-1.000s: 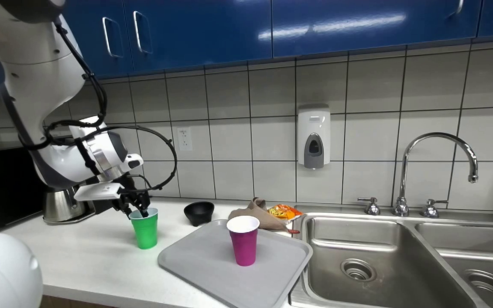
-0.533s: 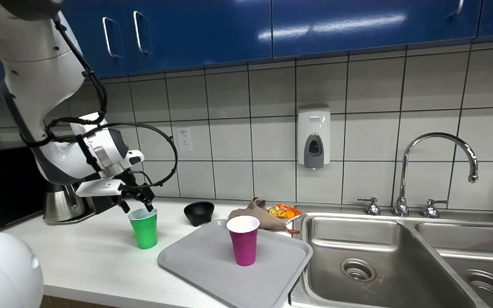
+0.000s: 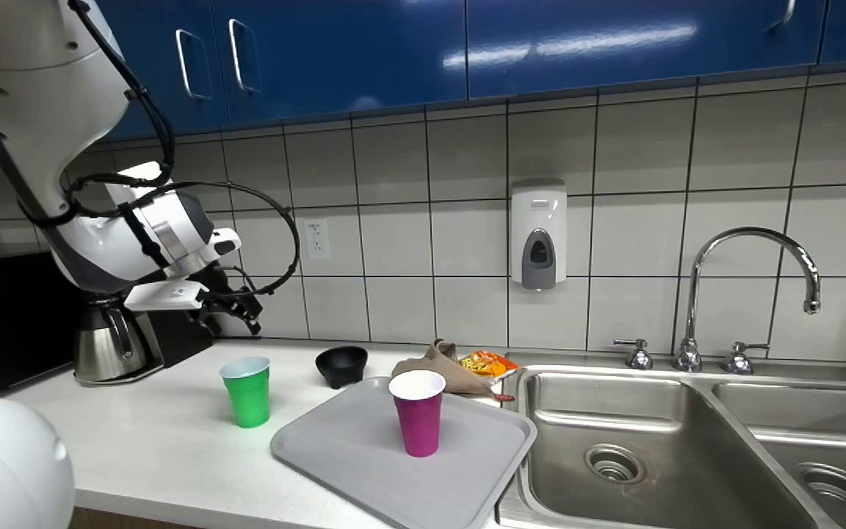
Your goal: Remove the green and purple cups from the tray
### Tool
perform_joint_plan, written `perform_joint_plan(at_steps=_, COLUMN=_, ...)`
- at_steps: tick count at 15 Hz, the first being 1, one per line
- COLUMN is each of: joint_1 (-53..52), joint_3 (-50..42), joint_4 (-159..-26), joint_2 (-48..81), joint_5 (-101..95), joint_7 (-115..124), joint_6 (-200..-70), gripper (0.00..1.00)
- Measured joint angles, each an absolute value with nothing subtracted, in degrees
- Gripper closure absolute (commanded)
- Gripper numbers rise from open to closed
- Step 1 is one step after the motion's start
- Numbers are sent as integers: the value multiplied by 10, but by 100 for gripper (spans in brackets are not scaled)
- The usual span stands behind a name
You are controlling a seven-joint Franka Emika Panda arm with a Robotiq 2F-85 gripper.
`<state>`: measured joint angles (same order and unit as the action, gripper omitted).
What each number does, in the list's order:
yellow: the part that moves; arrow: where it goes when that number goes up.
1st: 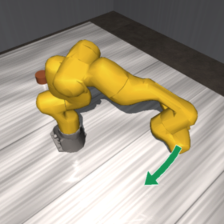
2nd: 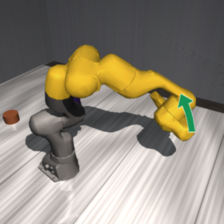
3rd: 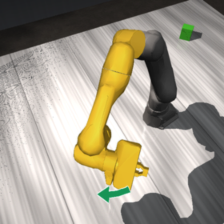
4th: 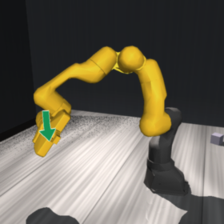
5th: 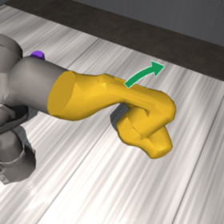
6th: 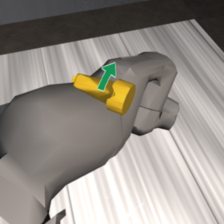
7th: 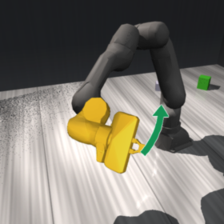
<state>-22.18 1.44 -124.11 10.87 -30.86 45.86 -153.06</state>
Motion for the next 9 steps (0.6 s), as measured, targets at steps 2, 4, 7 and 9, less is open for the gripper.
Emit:
perform_joint_plan(at_steps=2, joint_1=-218, joint_3=14, joint_4=-1245, joint_2=94, joint_5=-322, joint_7=471, joint_6=-1531, gripper=0)
perform_joint_plan(at_steps=4, joint_1=-211, joint_3=14, joint_4=-1252, joint_2=80, joint_5=-335, joint_7=480, joint_6=-1530, gripper=0)
perform_joint_plan(at_steps=7, joint_1=-204, joint_3=4, joint_4=-1266, joint_2=63, joint_5=-351, joint_7=493, joint_6=-1531, gripper=0)
perform_joint_plan(at_steps=9, joint_1=-203, joint_3=-10, joint_4=-1278, joint_2=53, joint_5=-360, joint_7=497, joint_6=-1531, gripper=0)
